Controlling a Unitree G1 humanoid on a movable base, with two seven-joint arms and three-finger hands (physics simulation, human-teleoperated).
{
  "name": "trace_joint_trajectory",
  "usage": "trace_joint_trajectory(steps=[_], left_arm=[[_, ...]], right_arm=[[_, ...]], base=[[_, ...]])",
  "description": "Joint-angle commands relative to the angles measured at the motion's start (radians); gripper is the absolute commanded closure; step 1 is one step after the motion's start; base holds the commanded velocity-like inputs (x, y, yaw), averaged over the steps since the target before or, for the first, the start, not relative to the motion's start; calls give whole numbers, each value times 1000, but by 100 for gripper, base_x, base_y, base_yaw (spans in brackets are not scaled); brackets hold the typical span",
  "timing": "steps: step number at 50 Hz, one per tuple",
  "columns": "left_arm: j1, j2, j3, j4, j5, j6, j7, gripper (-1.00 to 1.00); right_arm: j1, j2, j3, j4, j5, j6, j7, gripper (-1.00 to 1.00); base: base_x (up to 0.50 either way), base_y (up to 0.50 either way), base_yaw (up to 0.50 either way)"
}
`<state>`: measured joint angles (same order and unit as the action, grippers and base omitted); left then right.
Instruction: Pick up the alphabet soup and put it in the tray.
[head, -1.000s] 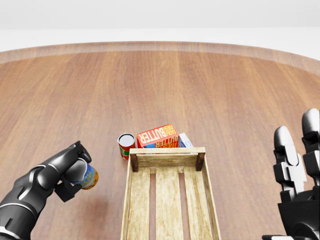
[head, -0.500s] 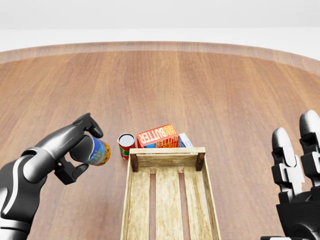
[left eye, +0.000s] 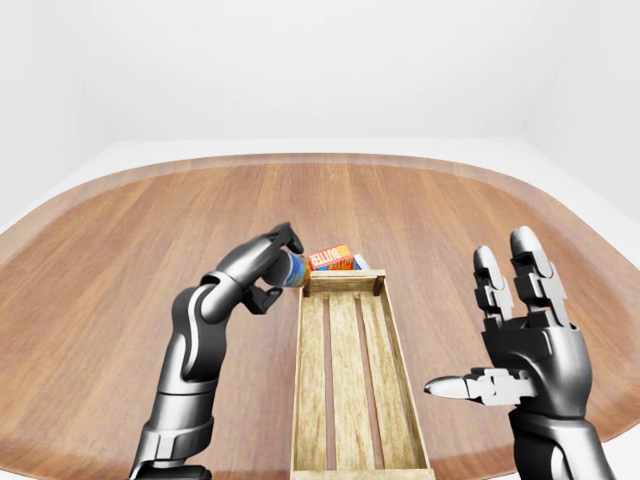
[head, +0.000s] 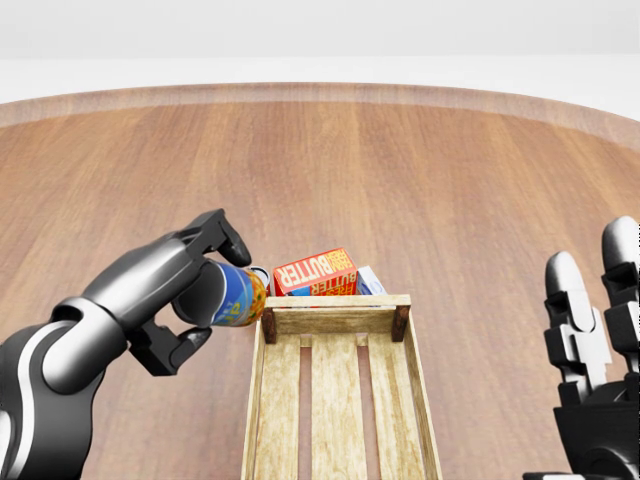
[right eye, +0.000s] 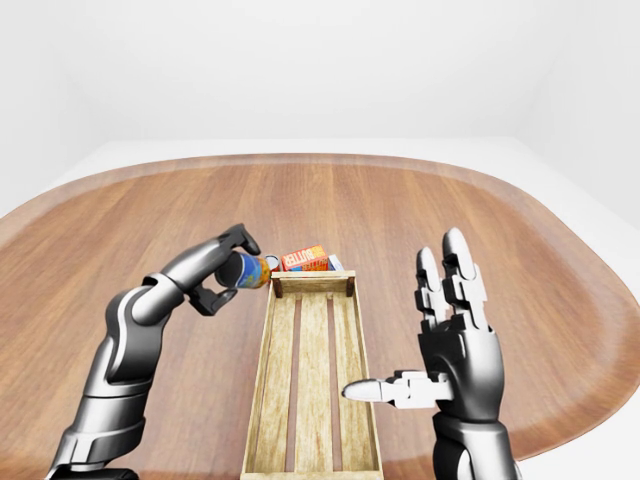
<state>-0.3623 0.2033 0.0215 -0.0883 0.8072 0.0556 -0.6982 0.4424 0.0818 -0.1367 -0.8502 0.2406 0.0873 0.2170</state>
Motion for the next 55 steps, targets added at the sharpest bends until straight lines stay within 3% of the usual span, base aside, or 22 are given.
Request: trace_joint_trajectory(steps=[1, 4, 7, 11, 13, 20, 29, 31, 40, 55], left_arm=[[49, -73, -54, -133, 66, -40, 0, 100], [43, -89, -66, -130, 74, -46, 0, 100], [36, -105, -92, -74, 104, -67, 0, 100], [33, -117, -115, 55, 130, -124, 0, 100], [23, -124, -123, 107, 153, -140, 0, 100], [-28, -152, -149, 281, 219, -143, 5, 100], [-70, -184, -179, 449, 280, -143, 75, 100], [-80, -187, -186, 509, 300, -143, 120, 100], [-104, -211, -191, 596, 287, -143, 135, 100], [-183, -240, -213, 866, 320, -143, 270, 100]], right_arm=[[-6, -3, 8, 10, -2, 0, -4, -100], [-3, -4, -1, 7, 5, 0, -4, -100], [0, -1, -5, 3, 4, 0, 0, -100], [-4, 1, 0, 23, 1, 0, 3, -100], [-6, -2, 3, 21, 1, 0, 1, -100], [-7, -1, -6, 23, 8, 0, 3, -100], [4, 5, -19, 13, 14, 0, 15, -100], [6, 7, -22, 12, 18, 0, 19, -100], [5, 5, -2, -2, 5, 0, 11, -100], [10, -8, 21, -19, 2, 0, -7, -100]], base=[[0, 0, 0], [0, 0, 0], [0, 0, 0], [0, 0, 0], [0, 0, 0], [0, 0, 0], [0, 0, 0], [0, 0, 0], [0, 0, 0], [0, 0, 0]])
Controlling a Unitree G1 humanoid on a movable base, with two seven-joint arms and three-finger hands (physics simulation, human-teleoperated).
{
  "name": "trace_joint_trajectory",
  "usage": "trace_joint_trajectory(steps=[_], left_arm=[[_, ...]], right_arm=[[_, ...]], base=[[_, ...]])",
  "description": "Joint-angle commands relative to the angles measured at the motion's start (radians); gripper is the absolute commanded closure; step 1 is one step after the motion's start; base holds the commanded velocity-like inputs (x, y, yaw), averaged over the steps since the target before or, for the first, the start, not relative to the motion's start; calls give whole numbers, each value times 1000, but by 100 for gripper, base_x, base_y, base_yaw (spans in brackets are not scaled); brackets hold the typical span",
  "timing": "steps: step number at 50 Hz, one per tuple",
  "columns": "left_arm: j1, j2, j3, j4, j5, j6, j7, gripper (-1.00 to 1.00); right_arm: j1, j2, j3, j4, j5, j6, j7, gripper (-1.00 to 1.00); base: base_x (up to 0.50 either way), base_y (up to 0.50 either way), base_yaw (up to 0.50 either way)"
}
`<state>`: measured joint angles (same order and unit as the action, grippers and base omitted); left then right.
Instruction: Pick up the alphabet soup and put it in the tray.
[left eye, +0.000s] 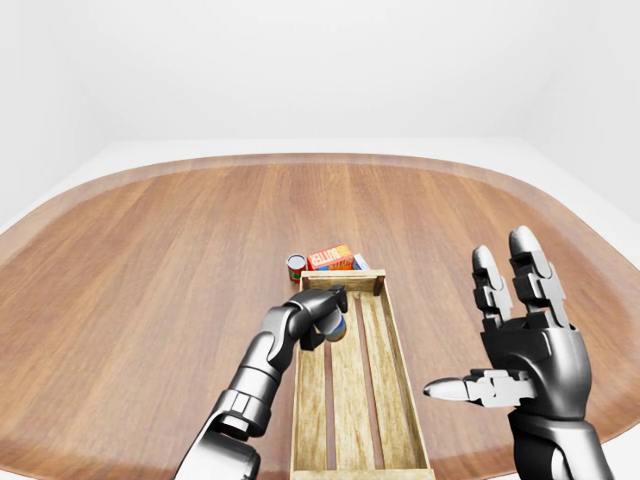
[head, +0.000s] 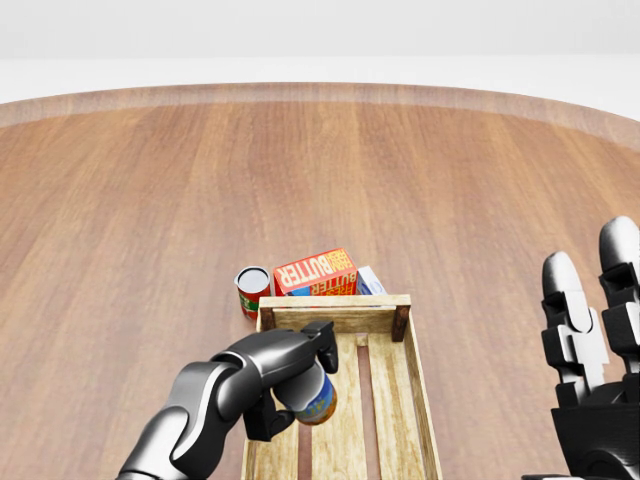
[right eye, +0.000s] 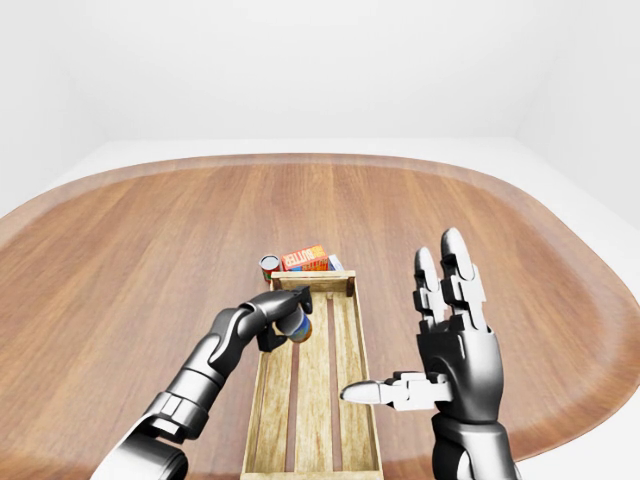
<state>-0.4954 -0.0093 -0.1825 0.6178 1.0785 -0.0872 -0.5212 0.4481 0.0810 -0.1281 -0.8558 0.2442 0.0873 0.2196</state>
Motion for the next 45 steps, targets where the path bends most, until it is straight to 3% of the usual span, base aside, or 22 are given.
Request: trace_joint_trajectory(steps=[1, 13, 22, 29, 45], left_arm=[[-55, -31, -10, 172, 50, 0, 99, 100], [-116, -68, -27, 361, 82, 0, 199, 100], [-108, -98, -48, 325, 114, 0, 199, 100], [-82, -127, -59, 240, 140, 0, 153, 100], [-114, -136, -64, 353, 174, 0, 218, 100]], right_arm=[[4, -7, 10, -16, 0, 0, -10, -100], [4, -8, 14, -25, -4, 0, -12, -100], [4, -7, 13, -11, -6, 0, -11, -100], [12, -6, 15, -5, -1, 0, -8, -100], [19, -3, 9, -8, 2, 0, -4, -100]], base=[[0, 0, 0], [0, 0, 0], [0, 0, 0], [0, 0, 0], [0, 0, 0]])
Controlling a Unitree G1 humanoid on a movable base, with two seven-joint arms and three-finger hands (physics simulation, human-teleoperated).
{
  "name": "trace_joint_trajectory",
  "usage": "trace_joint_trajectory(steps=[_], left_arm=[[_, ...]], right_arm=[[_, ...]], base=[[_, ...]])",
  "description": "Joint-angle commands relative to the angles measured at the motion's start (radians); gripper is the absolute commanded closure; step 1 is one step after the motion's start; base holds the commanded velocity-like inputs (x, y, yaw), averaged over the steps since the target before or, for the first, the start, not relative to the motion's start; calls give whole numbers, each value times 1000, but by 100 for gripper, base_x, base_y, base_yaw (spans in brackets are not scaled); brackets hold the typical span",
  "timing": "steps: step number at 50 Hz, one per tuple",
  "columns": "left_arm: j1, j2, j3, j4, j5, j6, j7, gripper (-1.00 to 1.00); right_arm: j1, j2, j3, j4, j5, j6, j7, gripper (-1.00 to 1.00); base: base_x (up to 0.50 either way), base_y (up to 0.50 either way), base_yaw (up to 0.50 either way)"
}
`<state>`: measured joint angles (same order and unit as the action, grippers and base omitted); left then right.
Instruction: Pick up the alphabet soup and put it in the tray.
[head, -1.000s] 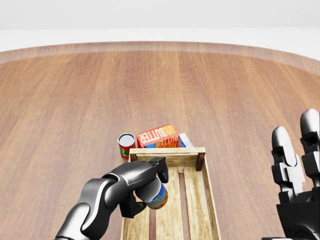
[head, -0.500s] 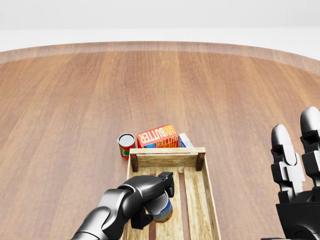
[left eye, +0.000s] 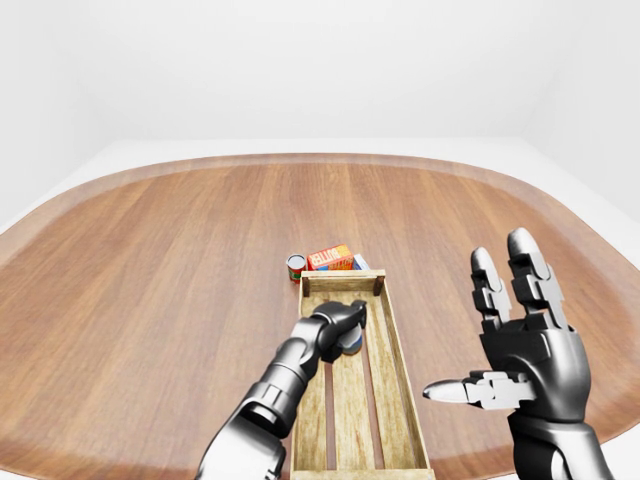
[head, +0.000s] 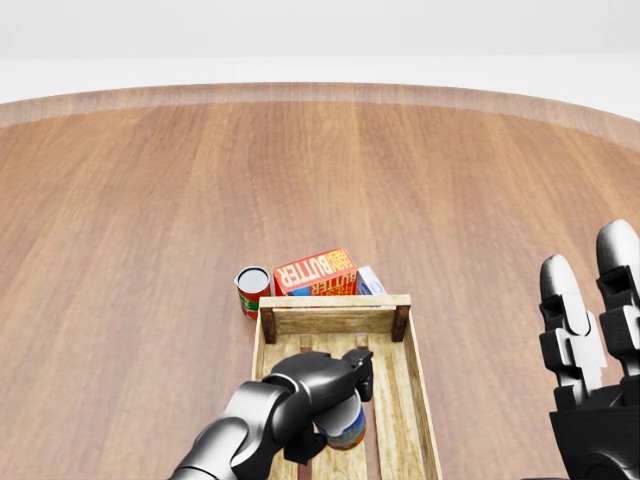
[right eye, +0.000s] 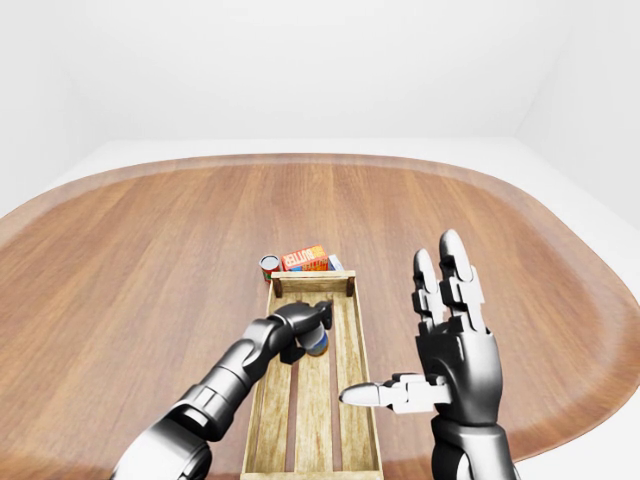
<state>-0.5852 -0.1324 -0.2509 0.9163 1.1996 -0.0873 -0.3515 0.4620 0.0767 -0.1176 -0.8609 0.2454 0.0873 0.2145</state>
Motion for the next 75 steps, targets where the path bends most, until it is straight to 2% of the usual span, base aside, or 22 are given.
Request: trace_joint_trajectory(steps=[1, 13, 43, 44, 45, 46, 64, 71, 74, 75], left_arm=[[-28, -15, 7, 56, 52, 0, 46, 100], [-72, -23, 12, 158, 69, 0, 82, 100], [-131, -29, 27, 265, 32, 0, 105, 97], [-130, -30, 26, 272, 32, 0, 108, 93], [-133, -31, 25, 282, 34, 0, 119, 11], [-137, -31, 26, 290, 35, 0, 124, -100], [-125, -32, 22, 262, 36, 0, 118, -100], [-130, -13, 41, 154, 9, 0, 95, -100], [-110, 2, 45, 42, -5, 0, 44, -100], [-101, 15, 62, -67, -24, 0, 0, -100]], right_arm=[[5, 2, -2, -3, 3, 0, 2, -100], [12, 5, -2, -9, 5, 0, 6, -100], [12, 6, -4, -26, 4, 0, 5, -100], [13, 7, -2, -27, 3, 0, 5, -100], [15, 7, -1, -28, 2, 0, 5, -100], [16, 6, -2, -31, 3, 0, 5, -100], [37, 12, 4, -27, 3, 0, 15, -100], [39, 6, 14, -15, 2, 0, 12, -100], [38, 4, 15, -9, 3, 0, 10, -100], [37, 3, 15, -8, 4, 0, 10, -100]], base=[[0, 0, 0], [0, 0, 0], [0, 0, 0], [0, 0, 0], [0, 0, 0], [0, 0, 0], [0, 0, 0], [0, 0, 0], [0, 0, 0], [0, 0, 0]])
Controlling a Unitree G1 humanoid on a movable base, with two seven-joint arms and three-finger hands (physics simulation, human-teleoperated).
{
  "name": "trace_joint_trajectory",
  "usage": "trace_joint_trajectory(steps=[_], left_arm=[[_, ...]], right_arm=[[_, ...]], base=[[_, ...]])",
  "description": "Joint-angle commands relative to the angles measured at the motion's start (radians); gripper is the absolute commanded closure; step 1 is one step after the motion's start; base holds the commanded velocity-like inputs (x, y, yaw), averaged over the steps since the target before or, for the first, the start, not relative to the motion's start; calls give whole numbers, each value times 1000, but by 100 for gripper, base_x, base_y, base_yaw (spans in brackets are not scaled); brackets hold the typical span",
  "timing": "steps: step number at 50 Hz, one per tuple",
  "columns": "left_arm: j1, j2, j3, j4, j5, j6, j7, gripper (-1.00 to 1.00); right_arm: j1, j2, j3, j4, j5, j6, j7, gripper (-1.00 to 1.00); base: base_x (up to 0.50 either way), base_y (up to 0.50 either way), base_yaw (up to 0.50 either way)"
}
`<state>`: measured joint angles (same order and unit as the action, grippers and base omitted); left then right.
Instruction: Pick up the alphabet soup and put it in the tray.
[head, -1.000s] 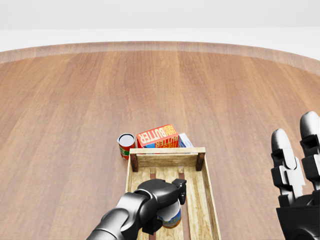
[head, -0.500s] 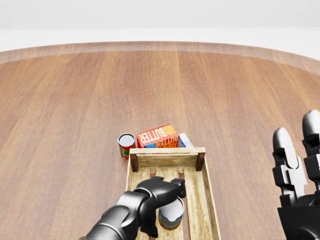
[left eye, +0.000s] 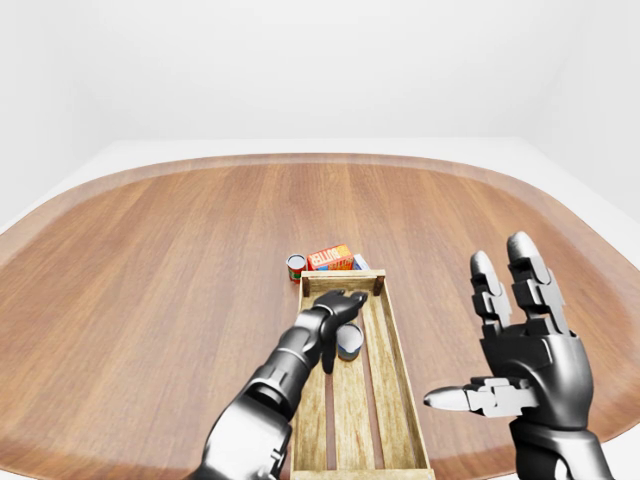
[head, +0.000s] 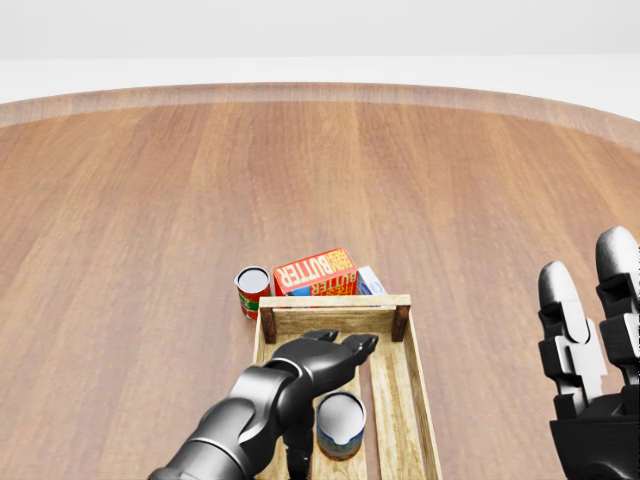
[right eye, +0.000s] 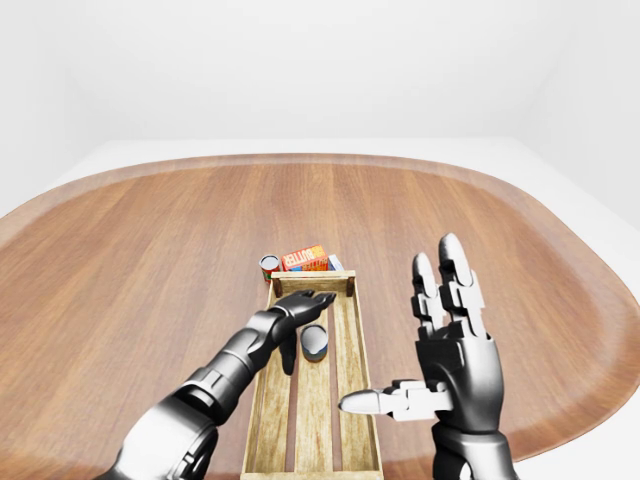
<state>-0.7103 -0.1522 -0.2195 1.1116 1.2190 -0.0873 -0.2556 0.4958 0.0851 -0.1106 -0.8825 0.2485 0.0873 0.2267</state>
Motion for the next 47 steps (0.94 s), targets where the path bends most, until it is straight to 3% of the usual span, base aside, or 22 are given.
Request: trace_joint_trajectory(steps=[1, 3, 7, 13, 21, 27, 28, 35, 40, 42, 44, 46, 47], left_arm=[[33, 43, 34, -323, -48, 0, -119, -100], [53, 57, 49, -460, -80, 0, -209, -100], [64, 82, 68, -580, -128, 0, -277, -100], [68, 115, 89, -739, -188, 47, -359, -100], [120, 155, 109, -910, -238, 74, -437, -100], [216, 197, 136, -1170, -288, 109, -443, -100], [230, 206, 153, -1229, -303, 126, -443, -100], [295, 271, 223, -1405, -413, 175, -443, -100], [360, 310, 269, -1459, -535, 175, -443, -100], [419, 323, 275, -1418, -541, 142, -443, -100], [454, 318, 290, -1419, -588, 133, -443, -100], [504, 302, 306, -1435, -654, 107, -443, -100], [529, 298, 301, -1438, -660, 113, -443, -100]], right_arm=[[4, -6, 8, 13, 2, 0, -3, -100], [1, -7, 6, 11, 3, 0, -5, -100], [-3, -8, 11, 12, 1, 0, -7, -100], [-1, -13, 16, 2, 0, 0, -13, -100], [-1, -14, 15, -9, 0, 0, -17, -100], [-9, -12, 8, -11, 0, 0, -15, -100], [-11, -11, 9, -11, -1, 0, -16, -100], [-17, -17, 28, -18, -7, 0, -27, -100], [-23, -25, 43, -8, -13, 0, -34, -100], [-28, -31, 58, -4, -17, 0, -40, -100], [-31, -38, 65, -5, -18, 0, -47, -100], [-34, -44, 69, -15, -19, 0, -54, -100], [-33, -46, 72, -20, -19, 0, -56, -100]], base=[[0, 0, 0], [0, 0, 0], [0, 0, 0], [0, 0, 0], [0, 0, 0], [0, 0, 0], [0, 0, 0], [0, 0, 0], [0, 0, 0], [0, 0, 0], [0, 0, 0], [0, 0, 0], [0, 0, 0]])
